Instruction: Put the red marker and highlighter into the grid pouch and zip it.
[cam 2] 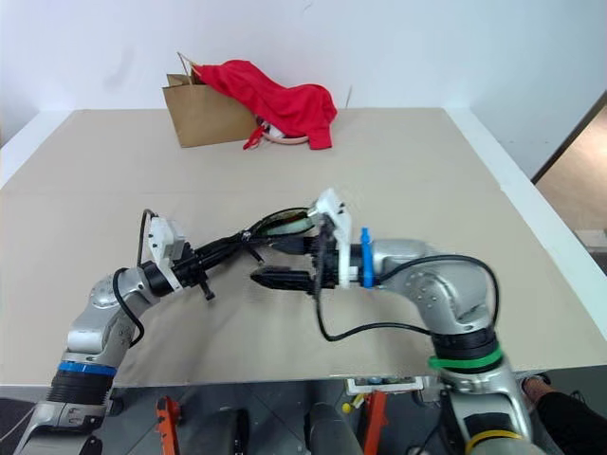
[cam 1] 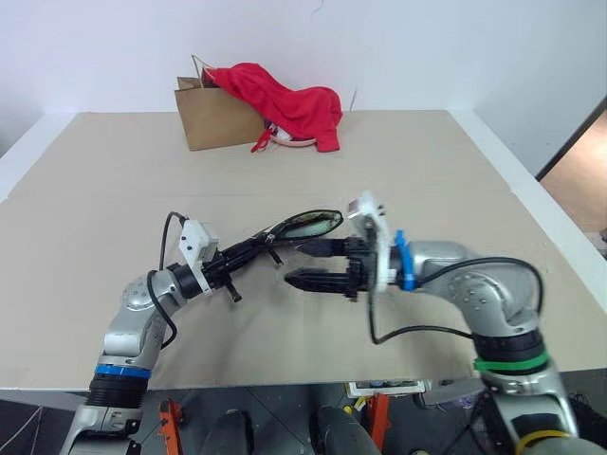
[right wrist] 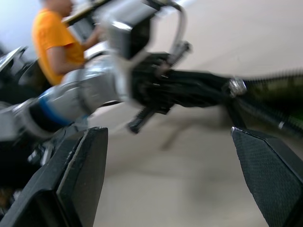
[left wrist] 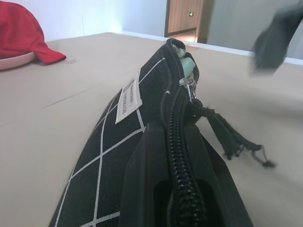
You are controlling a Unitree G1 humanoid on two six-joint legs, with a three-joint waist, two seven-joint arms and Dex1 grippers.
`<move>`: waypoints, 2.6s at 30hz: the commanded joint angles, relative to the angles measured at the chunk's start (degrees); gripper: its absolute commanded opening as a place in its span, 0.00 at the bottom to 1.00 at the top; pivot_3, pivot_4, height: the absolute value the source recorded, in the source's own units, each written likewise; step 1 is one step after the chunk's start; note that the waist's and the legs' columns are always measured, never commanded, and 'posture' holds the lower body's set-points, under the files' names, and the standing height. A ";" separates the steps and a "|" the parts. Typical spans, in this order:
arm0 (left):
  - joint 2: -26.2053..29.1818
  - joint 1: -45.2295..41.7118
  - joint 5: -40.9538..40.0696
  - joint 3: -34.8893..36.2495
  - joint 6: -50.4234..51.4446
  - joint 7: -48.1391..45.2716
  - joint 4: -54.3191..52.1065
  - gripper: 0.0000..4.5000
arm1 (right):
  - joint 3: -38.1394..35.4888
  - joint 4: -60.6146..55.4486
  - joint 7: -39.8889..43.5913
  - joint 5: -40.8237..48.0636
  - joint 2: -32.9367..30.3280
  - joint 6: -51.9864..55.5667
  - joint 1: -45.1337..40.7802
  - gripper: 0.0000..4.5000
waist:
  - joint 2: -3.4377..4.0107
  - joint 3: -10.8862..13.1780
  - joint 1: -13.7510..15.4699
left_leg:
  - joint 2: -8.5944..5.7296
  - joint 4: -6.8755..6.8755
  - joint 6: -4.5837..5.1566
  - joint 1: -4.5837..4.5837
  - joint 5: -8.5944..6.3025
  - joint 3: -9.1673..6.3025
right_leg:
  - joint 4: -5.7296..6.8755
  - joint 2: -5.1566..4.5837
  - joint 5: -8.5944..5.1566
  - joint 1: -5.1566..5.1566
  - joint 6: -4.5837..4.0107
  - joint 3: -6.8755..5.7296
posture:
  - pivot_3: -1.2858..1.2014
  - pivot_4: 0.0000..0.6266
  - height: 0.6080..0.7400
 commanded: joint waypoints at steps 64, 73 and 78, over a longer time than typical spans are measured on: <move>3.04 2.33 -1.47 0.22 -0.81 -3.37 -4.72 0.00 | -5.11 14.34 12.35 -14.87 -16.51 -18.55 3.43 0.99 | -0.01 0.00 0.07 | -0.05 -0.13 0.07 -0.34 -0.05 0.10 | -0.16 -0.01 0.01 -0.30 -0.01 0.18 | 0.52 0.24 1.00; 3.30 5.16 -1.43 -4.92 -3.04 -11.02 -9.27 0.00 | -15.24 11.12 19.17 -13.18 -28.24 -22.22 17.14 0.99 | -0.01 0.00 0.42 | -0.15 -0.12 0.11 -0.36 -0.09 0.13 | -0.25 -0.11 -0.01 -0.26 0.04 0.19 | 0.52 0.24 1.00; 2.62 5.08 1.62 -9.68 -8.78 -15.45 -6.27 0.00 | -17.64 9.78 17.78 -13.13 -28.10 -21.98 19.72 0.99 | 0.00 0.00 0.11 | -0.02 -0.12 0.11 -0.08 -0.09 0.14 | -0.24 0.08 -0.06 -0.09 0.19 0.24 | 0.52 0.24 1.00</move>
